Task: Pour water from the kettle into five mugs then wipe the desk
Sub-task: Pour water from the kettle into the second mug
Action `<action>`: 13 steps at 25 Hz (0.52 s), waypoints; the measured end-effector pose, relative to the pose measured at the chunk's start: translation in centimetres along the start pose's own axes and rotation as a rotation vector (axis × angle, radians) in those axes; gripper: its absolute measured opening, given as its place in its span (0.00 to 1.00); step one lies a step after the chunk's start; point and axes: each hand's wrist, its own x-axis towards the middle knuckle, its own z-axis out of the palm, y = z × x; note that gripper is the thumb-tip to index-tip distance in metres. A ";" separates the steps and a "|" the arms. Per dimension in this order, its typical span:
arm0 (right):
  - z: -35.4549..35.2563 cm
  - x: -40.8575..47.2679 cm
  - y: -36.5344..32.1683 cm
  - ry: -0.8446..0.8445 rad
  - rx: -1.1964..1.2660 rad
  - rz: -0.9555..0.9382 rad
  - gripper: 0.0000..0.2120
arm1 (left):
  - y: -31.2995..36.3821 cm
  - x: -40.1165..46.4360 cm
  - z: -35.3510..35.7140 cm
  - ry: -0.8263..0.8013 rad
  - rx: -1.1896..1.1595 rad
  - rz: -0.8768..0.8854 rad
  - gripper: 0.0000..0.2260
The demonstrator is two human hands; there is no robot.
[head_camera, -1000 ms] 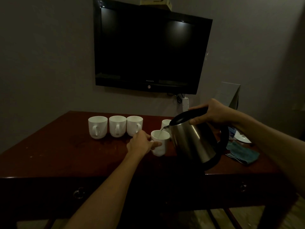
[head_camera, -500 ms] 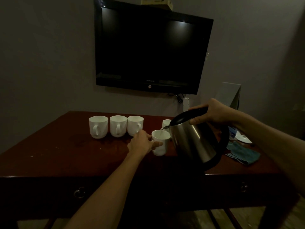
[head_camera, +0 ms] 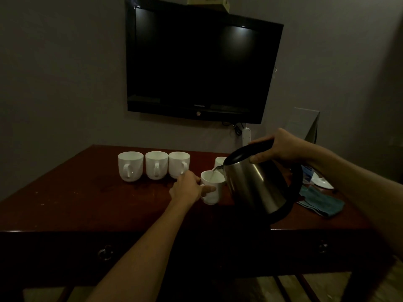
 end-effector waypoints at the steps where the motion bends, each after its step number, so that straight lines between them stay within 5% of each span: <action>1: 0.0 0.0 0.0 -0.002 0.002 0.001 0.22 | 0.0 0.0 0.0 0.002 -0.001 -0.001 0.15; 10: 0.0 0.2 0.0 -0.012 0.003 0.000 0.30 | 0.1 -0.3 -0.1 0.000 -0.002 0.004 0.12; 13: 0.0 0.3 0.1 -0.009 0.013 0.011 0.25 | 0.0 -0.2 0.0 0.010 -0.001 0.009 0.12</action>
